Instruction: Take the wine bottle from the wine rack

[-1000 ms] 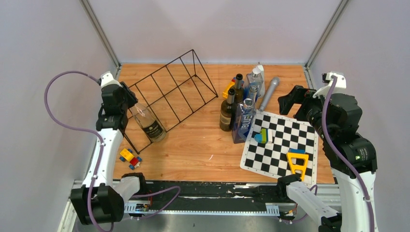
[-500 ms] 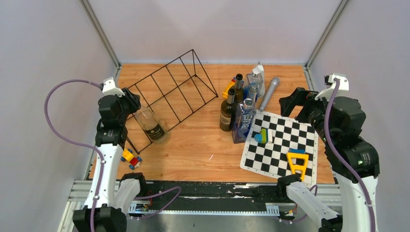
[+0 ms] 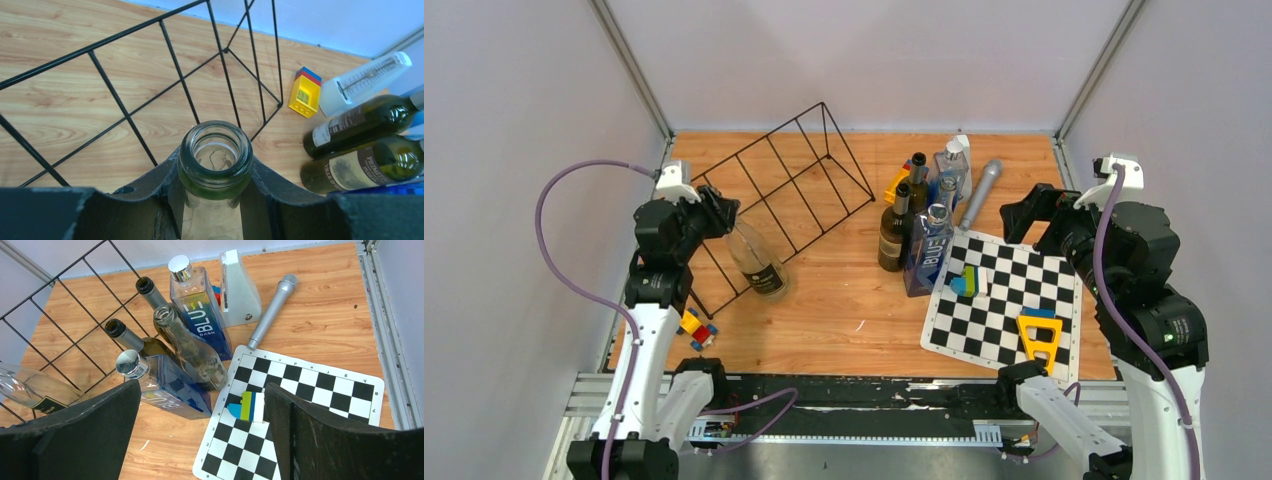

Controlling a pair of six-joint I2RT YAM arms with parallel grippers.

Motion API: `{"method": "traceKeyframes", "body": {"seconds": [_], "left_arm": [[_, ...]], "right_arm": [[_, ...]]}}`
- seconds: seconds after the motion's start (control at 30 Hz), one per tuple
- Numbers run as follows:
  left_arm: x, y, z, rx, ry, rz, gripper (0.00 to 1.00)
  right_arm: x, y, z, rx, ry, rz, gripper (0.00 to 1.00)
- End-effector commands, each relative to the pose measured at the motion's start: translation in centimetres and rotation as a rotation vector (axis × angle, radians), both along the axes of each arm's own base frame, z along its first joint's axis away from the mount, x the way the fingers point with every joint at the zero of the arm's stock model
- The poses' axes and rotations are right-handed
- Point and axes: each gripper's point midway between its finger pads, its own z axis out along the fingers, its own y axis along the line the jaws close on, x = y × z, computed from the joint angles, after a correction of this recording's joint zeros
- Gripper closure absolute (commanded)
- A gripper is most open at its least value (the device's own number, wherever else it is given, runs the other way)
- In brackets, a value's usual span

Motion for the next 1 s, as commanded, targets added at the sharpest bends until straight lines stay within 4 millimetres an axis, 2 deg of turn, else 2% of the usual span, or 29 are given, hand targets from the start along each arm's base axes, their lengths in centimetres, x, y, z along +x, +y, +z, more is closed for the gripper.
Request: {"method": "traceKeyframes", "body": {"seconds": [0.0, 0.37, 0.67, 0.97], "left_arm": [[-0.7, -1.4, 7.3, -0.02, -0.233, -0.065, 1.0], [-1.1, -4.9, 7.5, -0.016, -0.242, -0.16, 1.0], [-1.2, -9.4, 7.1, 0.011, -0.232, -0.239, 1.0], [-1.8, -13.8, 7.6, 0.012, -0.268, -0.328, 1.0]], "right_arm": [[0.3, 0.2, 1.0, 0.01, -0.046, 0.012, 0.05], [0.2, 0.3, 0.9, 0.018, -0.047, 0.017, 0.05], [0.0, 0.4, 1.0, 0.019, -0.052, 0.02, 0.05], [-0.1, 0.9, 1.1, 0.026, -0.057, 0.049, 0.05]]}}
